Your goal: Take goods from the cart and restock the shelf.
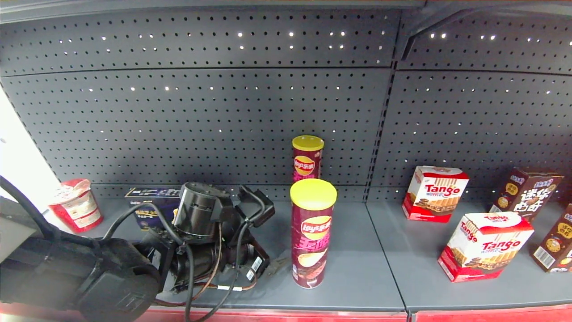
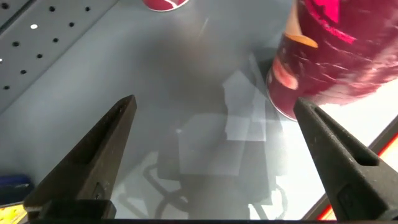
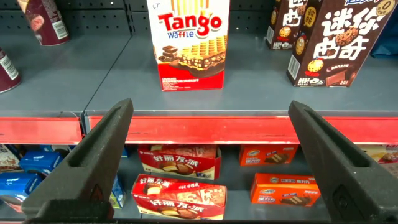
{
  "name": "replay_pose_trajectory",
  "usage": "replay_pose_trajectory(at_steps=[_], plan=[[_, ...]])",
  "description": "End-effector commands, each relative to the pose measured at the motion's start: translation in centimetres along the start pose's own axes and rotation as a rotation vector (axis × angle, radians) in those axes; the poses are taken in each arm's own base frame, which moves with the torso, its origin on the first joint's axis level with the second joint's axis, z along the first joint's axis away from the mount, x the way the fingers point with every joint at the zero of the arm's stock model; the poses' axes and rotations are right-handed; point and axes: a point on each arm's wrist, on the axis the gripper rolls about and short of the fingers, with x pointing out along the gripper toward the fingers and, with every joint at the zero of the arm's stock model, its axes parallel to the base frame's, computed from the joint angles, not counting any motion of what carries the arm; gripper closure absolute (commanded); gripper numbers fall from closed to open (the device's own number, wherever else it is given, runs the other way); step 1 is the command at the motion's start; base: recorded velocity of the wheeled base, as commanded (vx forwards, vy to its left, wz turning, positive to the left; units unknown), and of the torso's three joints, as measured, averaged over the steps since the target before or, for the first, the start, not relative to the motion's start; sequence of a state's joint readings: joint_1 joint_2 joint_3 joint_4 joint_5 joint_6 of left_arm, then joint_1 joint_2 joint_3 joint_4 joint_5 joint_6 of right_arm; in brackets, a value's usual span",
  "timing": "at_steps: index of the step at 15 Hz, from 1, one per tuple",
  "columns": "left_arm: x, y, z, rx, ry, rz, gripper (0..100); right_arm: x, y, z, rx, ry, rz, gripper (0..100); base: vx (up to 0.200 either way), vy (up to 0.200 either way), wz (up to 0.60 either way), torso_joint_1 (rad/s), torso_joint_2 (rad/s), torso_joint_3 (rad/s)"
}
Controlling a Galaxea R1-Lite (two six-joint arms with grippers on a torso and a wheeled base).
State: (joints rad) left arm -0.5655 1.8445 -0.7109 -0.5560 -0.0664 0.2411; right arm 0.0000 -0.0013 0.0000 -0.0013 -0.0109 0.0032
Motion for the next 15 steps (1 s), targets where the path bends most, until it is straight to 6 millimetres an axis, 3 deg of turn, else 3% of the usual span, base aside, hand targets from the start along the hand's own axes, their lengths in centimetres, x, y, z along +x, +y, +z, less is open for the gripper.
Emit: replay_pose_trajectory(at_steps=[1, 4, 6, 7, 8, 9, 11, 12, 13, 15], plan=[[-1.9, 1.2, 1.1, -0.016, -0.059, 0.057, 0, 0.0, 0.0, 0.0, 0.0, 0.001, 0.0, 0, 0.0, 0.0, 0.0, 0.0, 0.0, 0.0], [-5.8, 3.6, 2.8, -0.047, -0.146, 0.172, 0, 0.0, 0.0, 0.0, 0.0, 0.001, 0.0, 0, 0.0, 0.0, 0.0, 0.0, 0.0, 0.0], [-11.9, 4.1, 3.6, -0.074, -0.206, 0.276, 0, 0.0, 0.0, 0.0, 0.0, 0.001, 0.0, 0, 0.0, 0.0, 0.0, 0.0, 0.0, 0.0], [-11.9, 4.1, 3.6, -0.074, -0.206, 0.276, 0, 0.0, 0.0, 0.0, 0.0, 0.001, 0.0, 0, 0.0, 0.0, 0.0, 0.0, 0.0, 0.0], [-17.8, 3.7, 3.6, -0.144, -0.283, 0.34, 0, 0.0, 0.0, 0.0, 0.0, 0.001, 0.0, 0, 0.0, 0.0, 0.0, 0.0, 0.0, 0.0], [-20.8, 3.4, 3.3, -0.17, -0.329, 0.381, 0, 0.0, 0.0, 0.0, 0.0, 0.001, 0.0, 0, 0.0, 0.0, 0.0, 0.0, 0.0, 0.0], [-26.6, 2.5, 2.1, -0.189, -0.426, 0.494, 0, 0.0, 0.0, 0.0, 0.0, 0.001, 0.0, 0, 0.0, 0.0, 0.0, 0.0, 0.0, 0.0], [-28.4, 1.6, 1.2, -0.2, -0.46, 0.524, 0, 0.0, 0.0, 0.0, 0.0, 0.001, 0.0, 0, 0.0, 0.0, 0.0, 0.0, 0.0, 0.0], [-30.4, 0.0, -0.9, -0.223, -0.489, 0.549, 0, 0.0, 0.0, 0.0, 0.0, 0.001, 0.0, 0, 0.0, 0.0, 0.0, 0.0, 0.0, 0.0], [-32.2, -3.0, -5.4, -0.252, -0.532, 0.607, 0, 0.0, 0.0, 0.0, 0.0, 0.001, 0.0, 0, 0.0, 0.0, 0.0, 0.0, 0.0, 0.0]])
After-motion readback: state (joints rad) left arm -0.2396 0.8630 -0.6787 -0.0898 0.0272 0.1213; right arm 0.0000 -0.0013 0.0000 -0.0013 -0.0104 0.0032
